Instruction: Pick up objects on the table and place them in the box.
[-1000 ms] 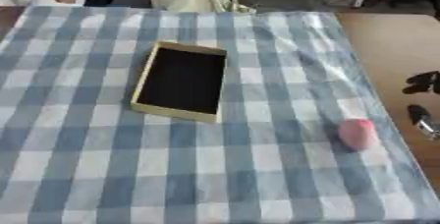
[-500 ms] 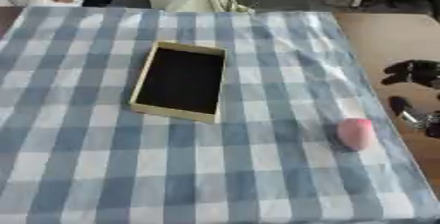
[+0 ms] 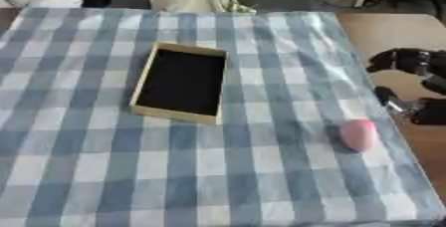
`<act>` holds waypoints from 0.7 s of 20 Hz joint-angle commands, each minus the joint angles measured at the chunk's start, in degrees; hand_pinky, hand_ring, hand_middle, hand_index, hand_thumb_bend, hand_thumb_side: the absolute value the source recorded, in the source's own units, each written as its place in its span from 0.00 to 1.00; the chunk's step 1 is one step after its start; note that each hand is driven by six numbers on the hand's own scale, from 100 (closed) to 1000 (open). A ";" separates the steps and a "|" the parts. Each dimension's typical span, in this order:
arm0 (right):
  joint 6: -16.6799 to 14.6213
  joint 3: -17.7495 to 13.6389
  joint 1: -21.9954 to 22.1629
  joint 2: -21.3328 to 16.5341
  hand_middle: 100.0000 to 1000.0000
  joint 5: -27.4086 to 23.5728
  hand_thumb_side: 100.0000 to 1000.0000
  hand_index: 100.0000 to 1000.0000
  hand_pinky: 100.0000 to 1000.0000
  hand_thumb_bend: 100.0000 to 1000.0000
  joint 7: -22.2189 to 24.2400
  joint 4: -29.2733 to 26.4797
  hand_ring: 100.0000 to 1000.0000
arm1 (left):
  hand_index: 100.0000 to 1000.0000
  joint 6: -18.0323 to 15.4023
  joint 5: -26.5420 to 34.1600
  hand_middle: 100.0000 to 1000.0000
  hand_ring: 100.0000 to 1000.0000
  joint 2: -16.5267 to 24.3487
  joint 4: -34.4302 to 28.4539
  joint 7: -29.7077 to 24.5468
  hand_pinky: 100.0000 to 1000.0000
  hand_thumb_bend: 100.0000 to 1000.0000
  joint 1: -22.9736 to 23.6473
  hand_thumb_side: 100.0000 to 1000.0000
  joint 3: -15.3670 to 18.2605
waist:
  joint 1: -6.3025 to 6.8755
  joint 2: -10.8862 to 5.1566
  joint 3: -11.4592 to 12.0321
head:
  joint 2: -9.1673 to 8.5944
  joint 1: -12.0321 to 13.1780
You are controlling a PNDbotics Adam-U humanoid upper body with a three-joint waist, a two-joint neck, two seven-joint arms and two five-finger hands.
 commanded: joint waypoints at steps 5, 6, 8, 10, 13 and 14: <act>2.16 -0.23 -0.91 -2.52 0.88 -6.13 0.42 0.90 0.86 0.00 8.95 1.01 0.88 | 0.74 0.04 0.46 0.68 0.75 0.79 -1.10 -0.30 0.57 0.00 -0.57 0.55 -0.14 | 0.07 -0.65 0.02 | 0.35 -0.19; 2.54 -0.29 -0.83 -2.54 0.88 -5.97 0.36 0.90 0.87 0.01 9.75 1.03 0.89 | 0.74 0.07 0.46 0.68 0.75 0.78 -1.10 -0.31 0.57 0.00 -0.57 0.55 -0.15 | 0.06 -0.65 0.01 | 0.37 -0.20; 3.19 -0.34 -0.64 -2.47 0.89 -6.02 0.30 0.92 0.87 0.00 10.99 0.98 0.89 | 0.74 0.10 0.45 0.68 0.75 0.76 -1.10 -0.33 0.57 0.00 -0.57 0.55 -0.16 | 0.06 -0.65 0.02 | 0.36 -0.19; 4.05 -0.44 -0.49 -2.44 0.89 -6.63 0.23 0.92 0.88 0.00 11.44 0.94 0.89 | 0.74 0.12 0.44 0.68 0.75 0.76 -1.10 -0.35 0.57 0.00 -0.56 0.55 -0.16 | 0.07 -0.64 0.04 | 0.34 -0.16; 5.29 -0.36 -0.38 -2.45 0.89 -7.21 0.03 0.93 0.88 0.04 11.97 0.93 0.88 | 0.74 0.13 0.43 0.68 0.75 0.75 -1.10 -0.42 0.57 0.00 -0.55 0.55 -0.19 | 0.09 -0.62 0.10 | 0.34 -0.19; 5.57 -0.32 -0.34 -2.47 0.89 -7.32 0.00 0.93 0.88 0.06 12.26 0.92 0.88 | 0.74 0.13 0.44 0.68 0.75 0.75 -1.10 -0.44 0.57 0.00 -0.55 0.55 -0.20 | 0.10 -0.62 0.11 | 0.33 -0.19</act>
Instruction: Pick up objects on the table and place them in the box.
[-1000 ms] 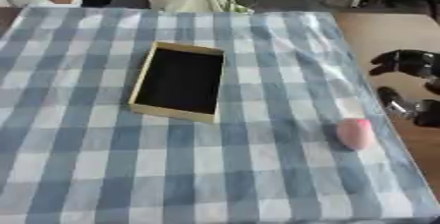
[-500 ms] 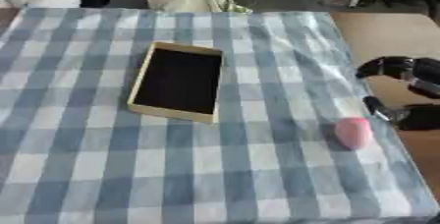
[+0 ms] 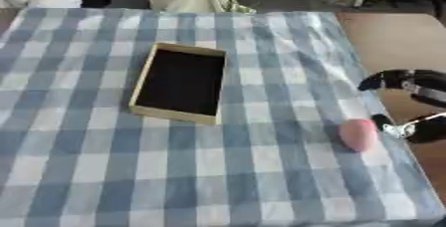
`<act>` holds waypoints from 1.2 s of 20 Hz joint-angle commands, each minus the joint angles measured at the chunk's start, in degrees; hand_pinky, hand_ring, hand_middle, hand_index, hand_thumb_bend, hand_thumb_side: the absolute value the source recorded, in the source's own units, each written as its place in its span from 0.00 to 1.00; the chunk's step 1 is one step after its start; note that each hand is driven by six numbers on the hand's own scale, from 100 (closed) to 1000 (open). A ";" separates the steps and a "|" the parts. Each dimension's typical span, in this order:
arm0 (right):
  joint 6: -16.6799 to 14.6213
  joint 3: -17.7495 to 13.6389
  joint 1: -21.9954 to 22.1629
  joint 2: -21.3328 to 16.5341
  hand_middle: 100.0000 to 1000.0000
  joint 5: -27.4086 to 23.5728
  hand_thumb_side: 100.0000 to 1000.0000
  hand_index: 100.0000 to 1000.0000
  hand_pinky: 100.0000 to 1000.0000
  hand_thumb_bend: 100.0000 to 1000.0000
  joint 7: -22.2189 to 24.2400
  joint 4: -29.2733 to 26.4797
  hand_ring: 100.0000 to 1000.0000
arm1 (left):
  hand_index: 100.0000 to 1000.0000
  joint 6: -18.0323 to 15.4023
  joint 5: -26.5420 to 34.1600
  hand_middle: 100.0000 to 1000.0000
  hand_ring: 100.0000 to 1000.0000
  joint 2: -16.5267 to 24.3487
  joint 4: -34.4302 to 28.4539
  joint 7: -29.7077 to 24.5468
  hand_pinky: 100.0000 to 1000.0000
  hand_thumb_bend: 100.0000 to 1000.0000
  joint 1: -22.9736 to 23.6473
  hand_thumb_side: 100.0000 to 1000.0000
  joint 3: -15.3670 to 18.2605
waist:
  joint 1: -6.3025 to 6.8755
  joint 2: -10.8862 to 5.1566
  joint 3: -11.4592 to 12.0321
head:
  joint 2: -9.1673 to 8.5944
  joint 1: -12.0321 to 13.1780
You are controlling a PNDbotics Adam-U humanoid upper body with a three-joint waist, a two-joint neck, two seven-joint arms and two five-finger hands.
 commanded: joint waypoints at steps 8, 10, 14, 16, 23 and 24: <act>1.98 0.07 -0.33 -2.27 0.88 -0.90 0.03 0.94 0.88 0.07 1.82 1.61 0.87 | 0.74 0.11 0.42 0.68 0.76 0.60 -1.10 -0.49 0.57 0.00 -0.64 0.55 -0.07 | 0.09 -0.45 0.30 | 0.27 -0.24; 1.88 0.60 -0.43 -2.15 0.88 -1.07 0.06 0.94 0.88 0.07 2.32 2.33 0.87 | 0.74 0.16 0.41 0.68 0.76 0.57 -1.10 -0.54 0.57 0.00 -0.63 0.55 -0.07 | 0.10 -0.40 0.39 | 0.30 -0.24; 1.64 1.59 -0.58 -1.60 0.86 -0.99 0.13 0.93 0.87 0.07 3.34 3.94 0.86 | 0.74 0.24 0.42 0.68 0.76 0.46 -1.10 -0.63 0.57 0.00 -0.65 0.55 -0.11 | 0.10 -0.34 0.49 | 0.26 -0.38; 1.60 2.33 -0.79 -1.26 0.84 -0.42 0.17 0.93 0.87 0.08 3.88 5.07 0.86 | 0.74 0.35 0.40 0.68 0.76 0.37 -1.10 -0.72 0.57 0.00 -0.61 0.55 -0.16 | 0.11 -0.32 0.55 | 0.20 -0.45; 1.46 3.26 -2.37 0.18 0.80 4.41 0.20 0.93 0.87 0.11 2.79 7.76 0.85 | 0.74 0.53 0.31 0.68 0.76 0.19 -1.10 -1.04 0.57 0.00 -0.55 0.55 -0.30 | 0.21 -0.13 0.65 | 0.28 -0.58; 1.47 3.35 -2.51 0.32 0.80 5.11 0.21 0.93 0.87 0.11 2.51 8.07 0.85 | 0.74 0.58 0.29 0.68 0.76 0.14 -1.10 -1.11 0.57 0.00 -0.54 0.55 -0.34 | 0.22 -0.12 0.65 | 0.30 -0.57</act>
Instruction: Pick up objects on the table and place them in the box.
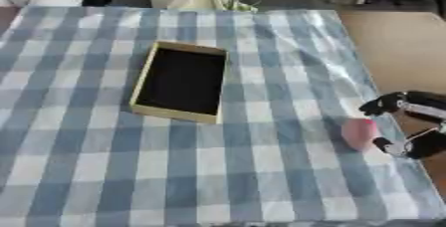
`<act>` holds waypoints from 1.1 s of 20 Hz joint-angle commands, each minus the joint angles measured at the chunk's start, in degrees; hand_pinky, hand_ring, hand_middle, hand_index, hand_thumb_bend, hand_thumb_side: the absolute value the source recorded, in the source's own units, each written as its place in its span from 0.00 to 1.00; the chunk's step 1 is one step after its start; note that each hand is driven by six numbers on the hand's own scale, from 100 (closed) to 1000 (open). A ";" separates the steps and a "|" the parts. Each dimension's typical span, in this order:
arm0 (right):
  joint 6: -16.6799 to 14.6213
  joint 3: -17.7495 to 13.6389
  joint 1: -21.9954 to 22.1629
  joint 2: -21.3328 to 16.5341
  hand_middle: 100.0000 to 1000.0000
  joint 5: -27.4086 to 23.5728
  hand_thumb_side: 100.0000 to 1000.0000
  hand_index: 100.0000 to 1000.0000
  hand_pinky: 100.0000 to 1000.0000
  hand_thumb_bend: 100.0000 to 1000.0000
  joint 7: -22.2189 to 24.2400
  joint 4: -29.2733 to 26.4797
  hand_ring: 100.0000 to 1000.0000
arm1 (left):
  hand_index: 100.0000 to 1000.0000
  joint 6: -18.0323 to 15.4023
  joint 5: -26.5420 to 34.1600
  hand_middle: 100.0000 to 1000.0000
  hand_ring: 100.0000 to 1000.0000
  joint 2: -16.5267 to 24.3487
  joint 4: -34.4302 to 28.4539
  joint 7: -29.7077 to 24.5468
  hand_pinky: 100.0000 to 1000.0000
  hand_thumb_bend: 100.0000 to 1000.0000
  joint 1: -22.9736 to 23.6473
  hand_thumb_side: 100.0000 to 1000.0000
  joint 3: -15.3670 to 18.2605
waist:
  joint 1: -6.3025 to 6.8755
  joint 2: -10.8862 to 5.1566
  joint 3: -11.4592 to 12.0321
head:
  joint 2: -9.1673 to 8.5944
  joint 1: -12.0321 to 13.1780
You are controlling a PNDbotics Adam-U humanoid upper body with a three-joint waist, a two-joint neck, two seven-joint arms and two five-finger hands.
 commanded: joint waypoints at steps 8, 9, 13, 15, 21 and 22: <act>0.19 0.42 -2.28 -0.02 0.80 6.07 0.29 0.92 0.87 0.12 -2.74 2.51 0.85 | 0.73 0.32 0.18 0.68 0.76 0.03 -1.10 -0.55 0.57 0.00 -0.38 0.55 -0.02 | 0.11 -0.38 0.13 | 0.27 -0.25; 0.16 0.50 -2.39 0.11 0.81 6.67 0.29 0.93 0.87 0.13 -2.95 2.71 0.85 | 0.73 0.34 0.17 0.68 0.76 0.00 -1.10 -0.58 0.57 0.00 -0.38 0.55 -0.03 | 0.12 -0.35 0.13 | 0.26 -0.24; -0.36 1.05 -2.75 0.56 0.77 7.62 0.32 0.90 0.86 0.11 -3.08 3.46 0.83 | 0.73 0.45 0.11 0.68 0.76 -0.08 -1.10 -0.77 0.57 0.00 -0.41 0.55 -0.09 | 0.14 -0.20 0.19 | 0.32 -0.24; -0.65 1.21 -2.83 0.72 0.74 7.42 0.32 0.87 0.85 0.11 -2.86 3.52 0.82 | 0.73 0.51 0.04 0.68 0.76 -0.11 -1.10 -0.87 0.57 0.00 -0.38 0.55 -0.09 | 0.15 -0.14 0.22 | 0.36 -0.21; -1.22 1.23 -3.02 1.00 0.65 6.70 0.28 0.75 0.82 0.07 -3.45 2.79 0.76 | 0.73 0.66 -0.11 0.68 0.76 -0.20 -1.10 -1.01 0.57 0.00 -0.36 0.55 -0.09 | 0.13 -0.09 0.22 | 0.49 -0.14; -1.23 1.28 -3.02 1.06 0.64 6.48 0.29 0.75 0.81 0.06 -3.49 2.81 0.75 | 0.73 0.71 -0.13 0.68 0.76 -0.23 -1.10 -1.04 0.57 0.00 -0.35 0.55 -0.12 | 0.11 -0.08 0.22 | 0.49 -0.16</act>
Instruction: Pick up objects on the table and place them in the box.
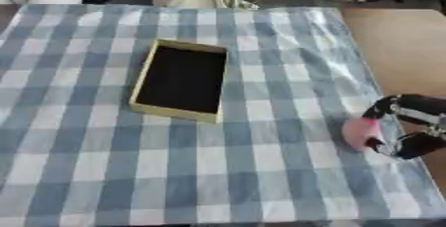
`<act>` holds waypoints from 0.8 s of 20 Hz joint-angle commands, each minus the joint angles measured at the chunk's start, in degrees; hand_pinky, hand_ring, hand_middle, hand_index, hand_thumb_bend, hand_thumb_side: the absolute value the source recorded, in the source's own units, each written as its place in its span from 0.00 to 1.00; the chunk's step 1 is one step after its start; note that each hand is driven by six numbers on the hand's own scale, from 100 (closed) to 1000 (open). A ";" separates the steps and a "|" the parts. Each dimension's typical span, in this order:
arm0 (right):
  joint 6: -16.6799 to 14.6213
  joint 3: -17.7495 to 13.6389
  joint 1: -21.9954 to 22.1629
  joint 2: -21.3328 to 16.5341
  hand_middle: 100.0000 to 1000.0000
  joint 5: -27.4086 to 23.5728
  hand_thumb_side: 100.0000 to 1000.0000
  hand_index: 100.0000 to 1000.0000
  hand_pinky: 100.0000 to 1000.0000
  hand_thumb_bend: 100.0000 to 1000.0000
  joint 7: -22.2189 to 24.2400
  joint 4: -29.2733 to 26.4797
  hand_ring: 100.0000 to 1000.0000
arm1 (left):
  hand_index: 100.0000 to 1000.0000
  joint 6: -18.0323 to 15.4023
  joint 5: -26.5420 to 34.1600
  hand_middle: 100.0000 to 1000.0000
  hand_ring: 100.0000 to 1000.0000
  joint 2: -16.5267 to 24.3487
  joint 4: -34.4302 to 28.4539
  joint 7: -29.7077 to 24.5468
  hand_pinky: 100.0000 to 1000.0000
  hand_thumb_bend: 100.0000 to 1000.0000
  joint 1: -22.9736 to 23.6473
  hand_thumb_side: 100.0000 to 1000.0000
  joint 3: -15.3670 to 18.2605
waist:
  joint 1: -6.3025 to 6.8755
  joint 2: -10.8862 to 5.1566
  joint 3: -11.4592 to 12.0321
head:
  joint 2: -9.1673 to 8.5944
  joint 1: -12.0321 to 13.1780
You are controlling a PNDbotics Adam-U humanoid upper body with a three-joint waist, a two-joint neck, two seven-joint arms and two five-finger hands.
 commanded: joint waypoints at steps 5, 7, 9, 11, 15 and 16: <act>0.27 -0.35 -0.78 -1.03 0.55 -0.82 0.22 0.67 0.80 0.06 -1.66 -0.70 0.67 | 0.73 0.20 -0.14 0.68 0.76 0.18 -1.10 -0.33 0.57 0.00 -0.28 0.55 -0.10 | 0.03 -0.49 0.04 | 0.56 0.03; 0.79 -0.46 -0.85 -0.94 0.51 -0.77 0.16 0.63 0.79 0.06 -2.96 -0.73 0.63 | 0.73 0.26 -0.21 0.68 0.76 0.17 -1.10 -0.37 0.57 0.00 -0.26 0.55 -0.11 | 0.02 -0.49 0.03 | 0.58 0.06; 1.15 -0.59 -0.82 -0.89 0.49 -0.71 0.10 0.61 0.78 0.03 -4.07 -0.92 0.60 | 0.73 0.31 -0.22 0.68 0.76 0.13 -1.10 -0.36 0.57 0.00 -0.27 0.55 -0.11 | 0.00 -0.49 0.01 | 0.64 0.11; 1.45 -0.83 -0.73 -0.80 0.49 -1.18 0.01 0.60 0.78 0.00 -4.71 -1.19 0.58 | 0.73 0.36 -0.26 0.68 0.76 0.11 -1.10 -0.36 0.57 0.00 -0.26 0.55 -0.10 | -0.02 -0.50 -0.01 | 0.64 0.19; 2.27 -1.85 -0.54 -0.84 0.48 -3.28 0.00 0.59 0.77 0.00 -4.81 -2.80 0.55 | 0.73 0.49 -0.38 0.68 0.76 0.08 -1.10 -0.29 0.57 0.00 -0.16 0.55 -0.04 | -0.10 -0.61 -0.07 | 0.65 0.36; 2.57 -2.15 -0.50 -0.93 0.47 -3.91 0.00 0.59 0.77 0.00 -4.74 -3.28 0.54 | 0.73 0.51 -0.39 0.68 0.76 0.08 -1.10 -0.28 0.57 0.00 -0.15 0.55 -0.04 | -0.13 -0.66 -0.08 | 0.65 0.40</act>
